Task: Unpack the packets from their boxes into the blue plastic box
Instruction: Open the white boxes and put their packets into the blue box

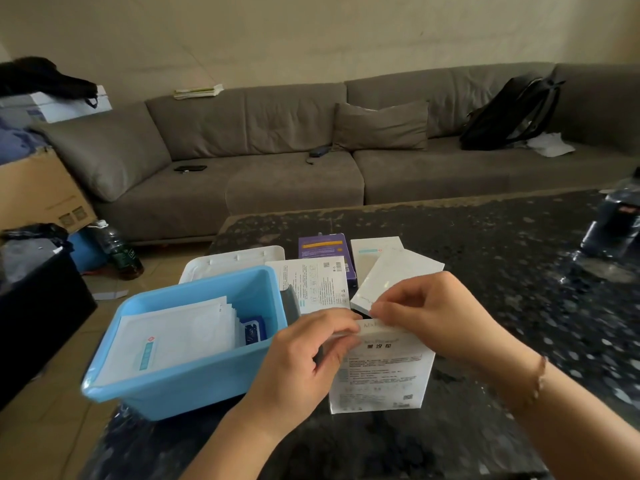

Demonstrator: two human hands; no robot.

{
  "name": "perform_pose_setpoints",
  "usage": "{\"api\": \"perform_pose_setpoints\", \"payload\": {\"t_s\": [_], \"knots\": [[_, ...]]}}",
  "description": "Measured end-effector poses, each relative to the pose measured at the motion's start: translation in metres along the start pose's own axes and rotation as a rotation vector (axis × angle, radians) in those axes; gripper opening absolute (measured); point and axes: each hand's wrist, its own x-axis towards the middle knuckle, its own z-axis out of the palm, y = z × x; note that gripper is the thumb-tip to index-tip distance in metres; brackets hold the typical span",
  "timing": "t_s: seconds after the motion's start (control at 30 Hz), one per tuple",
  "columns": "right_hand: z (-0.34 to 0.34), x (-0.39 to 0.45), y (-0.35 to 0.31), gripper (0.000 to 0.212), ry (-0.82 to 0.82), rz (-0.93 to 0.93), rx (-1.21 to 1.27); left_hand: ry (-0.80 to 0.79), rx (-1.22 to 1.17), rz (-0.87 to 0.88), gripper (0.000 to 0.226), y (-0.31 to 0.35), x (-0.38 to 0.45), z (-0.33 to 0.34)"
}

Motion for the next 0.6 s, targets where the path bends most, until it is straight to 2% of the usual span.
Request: {"api": "perform_pose_setpoints", "payload": {"t_s": [0.1,0.17,0.27,0.37,0.5,0.6], "knots": [[0.003,-0.006,0.000,0.012,0.082,-0.078,0.058,0.008,-0.028,-0.027,0.022,0.002,-0.001,-0.001],[0.006,-0.017,0.005,0.006,0.176,-0.223,-0.012,-0.008,-0.044,-0.048,0.021,0.002,-0.001,-0.002],[0.014,-0.037,0.024,0.014,0.343,-0.648,-0.318,-0.028,-0.037,-0.057,0.023,0.002,0.000,-0.004],[0.023,-0.046,0.055,0.004,0.437,-0.932,-0.626,-0.053,-0.013,-0.037,0.023,0.002,0.000,-0.003],[0.032,-0.043,0.083,0.013,0.466,-1.021,-0.808,-0.039,0.014,-0.027,0.014,0.007,0.004,-0.001],[0.037,-0.041,0.086,0.009,0.472,-1.005,-0.859,-0.108,0.028,-0.087,0.016,0.013,0.014,-0.005]]}}
